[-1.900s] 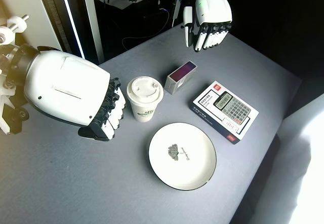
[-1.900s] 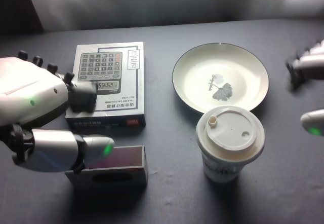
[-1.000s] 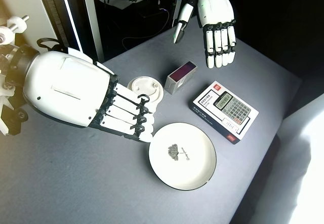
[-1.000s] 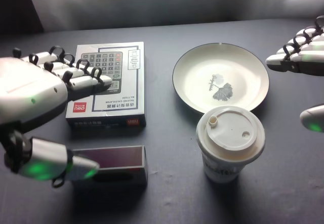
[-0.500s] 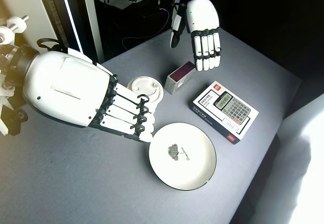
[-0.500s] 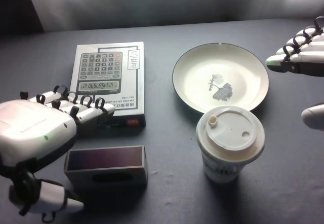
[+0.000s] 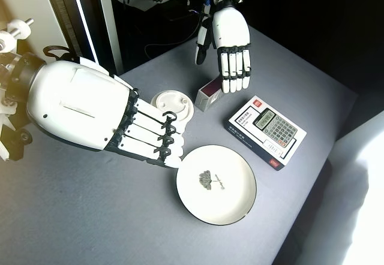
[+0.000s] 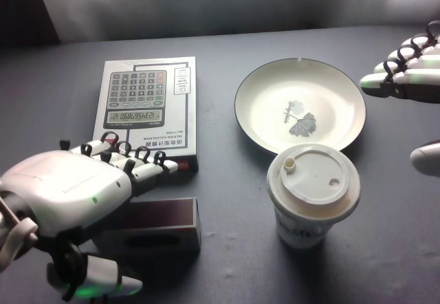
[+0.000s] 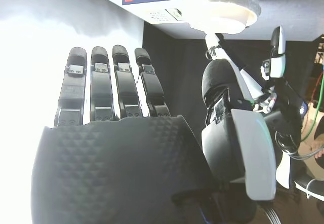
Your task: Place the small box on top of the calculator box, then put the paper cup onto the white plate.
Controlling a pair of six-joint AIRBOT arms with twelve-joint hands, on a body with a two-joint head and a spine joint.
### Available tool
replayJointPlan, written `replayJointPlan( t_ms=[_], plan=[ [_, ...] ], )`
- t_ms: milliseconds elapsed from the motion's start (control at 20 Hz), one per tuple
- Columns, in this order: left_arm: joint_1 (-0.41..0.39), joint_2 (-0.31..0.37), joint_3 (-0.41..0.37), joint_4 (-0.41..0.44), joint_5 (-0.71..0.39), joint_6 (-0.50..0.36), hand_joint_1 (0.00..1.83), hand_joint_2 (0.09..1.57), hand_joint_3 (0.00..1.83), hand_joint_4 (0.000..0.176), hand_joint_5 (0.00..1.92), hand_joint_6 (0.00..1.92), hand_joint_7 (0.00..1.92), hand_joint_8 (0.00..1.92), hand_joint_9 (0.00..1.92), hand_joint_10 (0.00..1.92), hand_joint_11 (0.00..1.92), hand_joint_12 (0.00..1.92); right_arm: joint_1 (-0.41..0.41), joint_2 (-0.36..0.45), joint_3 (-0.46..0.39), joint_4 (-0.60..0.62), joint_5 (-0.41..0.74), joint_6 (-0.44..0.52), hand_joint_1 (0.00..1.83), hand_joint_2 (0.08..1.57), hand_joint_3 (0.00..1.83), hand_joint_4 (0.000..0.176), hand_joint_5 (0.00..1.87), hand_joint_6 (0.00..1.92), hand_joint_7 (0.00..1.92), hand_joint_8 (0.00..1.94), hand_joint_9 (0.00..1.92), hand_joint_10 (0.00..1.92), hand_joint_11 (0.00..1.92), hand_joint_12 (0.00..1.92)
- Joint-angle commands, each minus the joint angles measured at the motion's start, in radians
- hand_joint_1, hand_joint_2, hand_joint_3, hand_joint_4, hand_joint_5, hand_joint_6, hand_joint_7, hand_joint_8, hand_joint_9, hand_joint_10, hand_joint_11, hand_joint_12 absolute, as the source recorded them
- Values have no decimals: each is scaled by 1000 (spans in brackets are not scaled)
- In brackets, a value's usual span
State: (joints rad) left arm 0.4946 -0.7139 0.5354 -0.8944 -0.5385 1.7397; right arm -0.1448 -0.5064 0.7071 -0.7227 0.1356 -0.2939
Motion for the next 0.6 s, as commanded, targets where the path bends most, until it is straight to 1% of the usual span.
replayJointPlan(
  t_ms=[0, 50, 100, 150, 250, 300, 350, 400, 450, 500, 550],
  plan=[
    [3, 0, 4, 29, -74, 7, 898, 1005, 8, 0, 105, 1, 171, 3, 170, 4, 0, 414, 12, 12, -1, 14, 77, -2, 38, 1341, 4, 0, 73, 6, 62, 6, 29, 8, 0, 80],
    [6, -3, 6, 29, -74, 8, 899, 995, 2, 0, 111, 2, 185, 5, 186, 7, 0, 449, 12, 12, -1, 14, 77, -2, 47, 1333, 1, 0, 86, 4, 80, 4, 43, 8, 0, 96],
    [9, -7, 9, 29, -74, 8, 880, 1004, 5, 0, 101, 0, 182, 3, 185, 5, 0, 461, 12, 12, -1, 14, 77, -2, 84, 1328, 0, 0, 102, 4, 98, 4, 62, 8, 0, 150],
    [11, -10, 12, 29, -74, 8, 890, 1022, 9, 0, 84, 1, 167, 2, 172, 2, 0, 425, 12, 12, -1, 14, 77, -2, 60, 1331, 1, 0, 96, 2, 98, 1, 62, 6, 0, 161],
    [14, -20, 21, 29, -74, 9, 912, 1024, 4, 0, 105, 6, 184, 5, 187, 5, 0, 492, 12, 12, -1, 14, 77, -2, 91, 1326, 0, 0, 102, 3, 93, 0, 62, 4, 0, 167],
    [14, -25, 26, 29, -74, 10, 861, 1043, 9, 0, 100, 2, 184, 3, 191, 4, 0, 541, 12, 12, -1, 14, 77, -2, 82, 1324, 0, 0, 128, 5, 118, 4, 83, 7, 0, 235],
    [15, -31, 30, 29, -74, 10, 881, 1045, 6, 0, 113, 4, 197, 5, 205, 6, 0, 574, 12, 12, -1, 14, 77, -2, 96, 1326, 0, 0, 134, 4, 123, 3, 85, 5, 0, 235],
    [15, -37, 34, 29, -74, 10, 906, 1043, 3, 0, 130, 6, 206, 5, 214, 6, 0, 596, 12, 12, -1, 14, 77, -2, 83, 1334, 2, 0, 116, 5, 116, 2, 80, 2, 0, 190],
    [16, -43, 39, 29, -74, 10, 903, 1051, 4, 0, 128, 3, 200, 1, 207, 2, 0, 573, 12, 12, -1, 14, 77, -2, 53, 1344, 3, 0, 94, 1, 93, 1, 58, 1, 0, 122],
    [17, -49, 44, 29, -77, 11, 878, 1065, 7, 0, 139, 4, 212, 3, 219, 5, 0, 597, 12, 12, -1, 14, 77, -2, 63, 1335, 0, 0, 100, 4, 95, 2, 56, 1, 0, 124],
    [18, -53, 47, 29, -77, 11, 898, 1062, 3, 0, 159, 7, 236, 8, 249, 12, 0, 659, 12, 12, -1, 14, 77, -2, 76, 1330, 0, 0, 112, 4, 105, 3, 66, 4, 0, 156]
  ],
)
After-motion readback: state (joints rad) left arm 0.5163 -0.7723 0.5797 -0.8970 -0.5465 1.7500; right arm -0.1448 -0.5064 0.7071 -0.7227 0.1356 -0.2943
